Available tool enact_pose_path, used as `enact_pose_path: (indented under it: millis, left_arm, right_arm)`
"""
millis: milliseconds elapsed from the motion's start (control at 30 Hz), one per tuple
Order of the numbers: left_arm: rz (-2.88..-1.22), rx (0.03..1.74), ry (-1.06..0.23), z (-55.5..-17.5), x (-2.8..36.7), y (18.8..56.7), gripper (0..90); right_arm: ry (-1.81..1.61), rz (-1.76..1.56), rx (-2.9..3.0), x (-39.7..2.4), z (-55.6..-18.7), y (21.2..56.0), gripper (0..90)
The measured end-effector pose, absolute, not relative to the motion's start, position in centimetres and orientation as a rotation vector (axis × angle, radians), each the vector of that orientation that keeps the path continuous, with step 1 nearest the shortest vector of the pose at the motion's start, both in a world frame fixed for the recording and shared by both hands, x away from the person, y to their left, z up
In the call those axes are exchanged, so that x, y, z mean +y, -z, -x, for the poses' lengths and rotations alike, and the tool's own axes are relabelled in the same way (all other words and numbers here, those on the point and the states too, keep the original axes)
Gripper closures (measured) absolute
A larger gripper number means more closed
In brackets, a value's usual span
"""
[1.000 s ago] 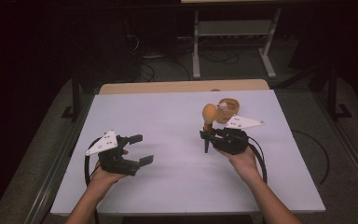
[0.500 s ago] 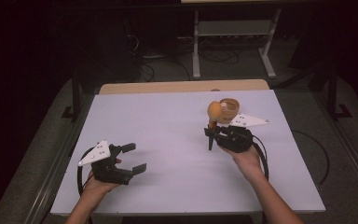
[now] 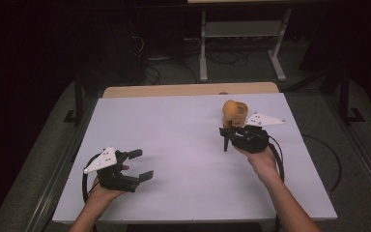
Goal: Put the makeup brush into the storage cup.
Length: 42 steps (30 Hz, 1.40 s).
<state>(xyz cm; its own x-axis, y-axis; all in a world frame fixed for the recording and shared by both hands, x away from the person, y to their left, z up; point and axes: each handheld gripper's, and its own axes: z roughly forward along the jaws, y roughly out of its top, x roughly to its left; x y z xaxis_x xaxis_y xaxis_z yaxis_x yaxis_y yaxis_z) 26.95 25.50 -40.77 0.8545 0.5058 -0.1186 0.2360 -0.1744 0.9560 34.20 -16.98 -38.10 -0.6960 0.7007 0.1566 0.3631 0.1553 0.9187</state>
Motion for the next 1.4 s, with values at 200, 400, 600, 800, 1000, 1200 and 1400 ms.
enact_pose_path:
  millis: [200,400,600,800,1000,1200,1400]
  left_arm:
    - [-1.749,0.582,-0.271,-27.1,25.7,40.8,12.0]
    - [-1.749,0.585,-0.269,-27.2,26.0,40.8,12.3]
    - [-1.748,0.578,-0.262,-27.2,25.9,40.8,12.4]
    - [-1.752,0.577,-0.261,-27.2,26.1,40.8,12.8]
    - [-1.747,0.584,-0.256,-27.3,26.1,40.8,12.8]
    - [-1.751,0.586,-0.259,-27.2,26.1,40.7,12.9]
    - [-1.754,0.581,-0.255,-27.1,26.1,40.7,13.0]
  right_arm:
    - [-1.535,-1.03,2.102,-17.6,-34.7,37.6,72.5]
    - [-1.517,-1.062,2.067,-18.4,-35.2,37.3,72.5]
    - [-1.503,-1.086,2.037,-19.3,-35.4,37.2,72.6]
    - [-1.485,-1.106,2.004,-20.1,-35.7,37.0,72.6]
    - [-1.469,-1.142,1.973,-21.0,-36.0,37.0,72.6]
    - [-1.433,-1.174,1.941,-21.6,-36.6,36.6,72.6]
    - [-1.42,-1.2,1.911,-22.0,-37.4,36.5,72.6]
